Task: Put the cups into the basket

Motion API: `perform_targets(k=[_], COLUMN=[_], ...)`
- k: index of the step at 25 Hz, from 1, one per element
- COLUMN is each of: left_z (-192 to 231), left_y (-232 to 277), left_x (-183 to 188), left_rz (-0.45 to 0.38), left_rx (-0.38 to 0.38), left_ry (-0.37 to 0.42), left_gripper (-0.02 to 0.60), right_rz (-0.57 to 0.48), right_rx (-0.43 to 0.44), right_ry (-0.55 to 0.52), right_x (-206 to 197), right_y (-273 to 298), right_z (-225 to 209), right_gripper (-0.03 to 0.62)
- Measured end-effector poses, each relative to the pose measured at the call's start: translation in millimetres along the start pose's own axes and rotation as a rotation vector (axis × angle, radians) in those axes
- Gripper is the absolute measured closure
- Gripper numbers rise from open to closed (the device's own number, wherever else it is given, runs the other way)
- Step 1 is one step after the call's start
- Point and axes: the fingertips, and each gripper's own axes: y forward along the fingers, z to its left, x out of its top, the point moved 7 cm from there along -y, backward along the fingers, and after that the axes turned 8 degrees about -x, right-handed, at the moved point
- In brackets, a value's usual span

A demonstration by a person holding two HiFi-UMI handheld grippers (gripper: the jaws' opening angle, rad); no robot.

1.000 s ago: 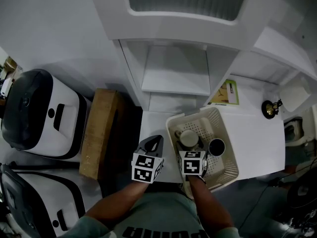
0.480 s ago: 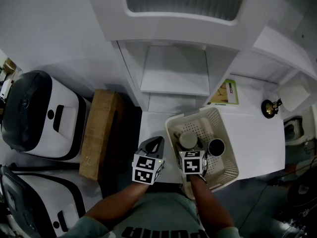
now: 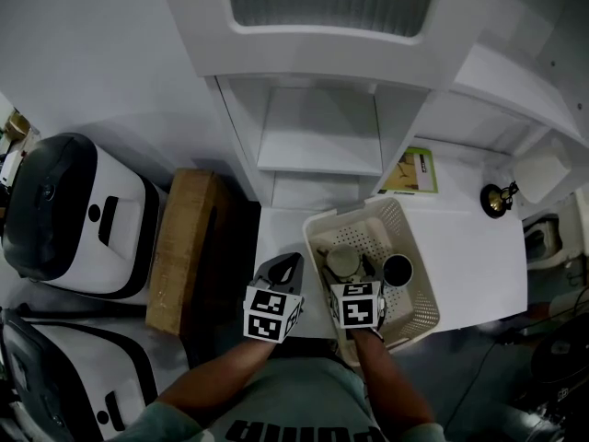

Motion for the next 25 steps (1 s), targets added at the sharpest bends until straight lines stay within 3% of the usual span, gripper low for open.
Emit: perform_targets(k=[11, 14, 17, 20, 25], left_z=[-28.9, -41.6, -55.6, -70.2, -97.8], left_y=[-19.5, -27.6, -35.7, -43.6, -54.9], left_x=[11.7, 12.3, 12.6, 11.1, 9.0], left_rz=[-0.053, -0.072, -0.088, -0.094, -0.112], left_rx=[-0.005, -0.005, -0.001, 0.007, 0.028], left_ry=[-0.002, -0.002, -0.002, -0.01, -0.007], left_gripper=[0.575, 0.575, 0.575, 0.575, 0.575], right_rz=[-0.179, -0.233, -0.292, -0.336, -0.381], right_rx=[0.046, 0.032, 0.031, 0.039, 0.064], right_ry=[0.003, 0.002, -0.003, -0.001, -0.009], right_x=[16.6, 14.1, 10.6, 7.4, 0.6], right_y=[-68.3, -89.8, -111.5, -133.3, -157.9], right_z=[-2.1, -8.9, -16.9, -22.5, -33.0], right_gripper=[0.229, 0.412, 0.53, 0.569, 0.577])
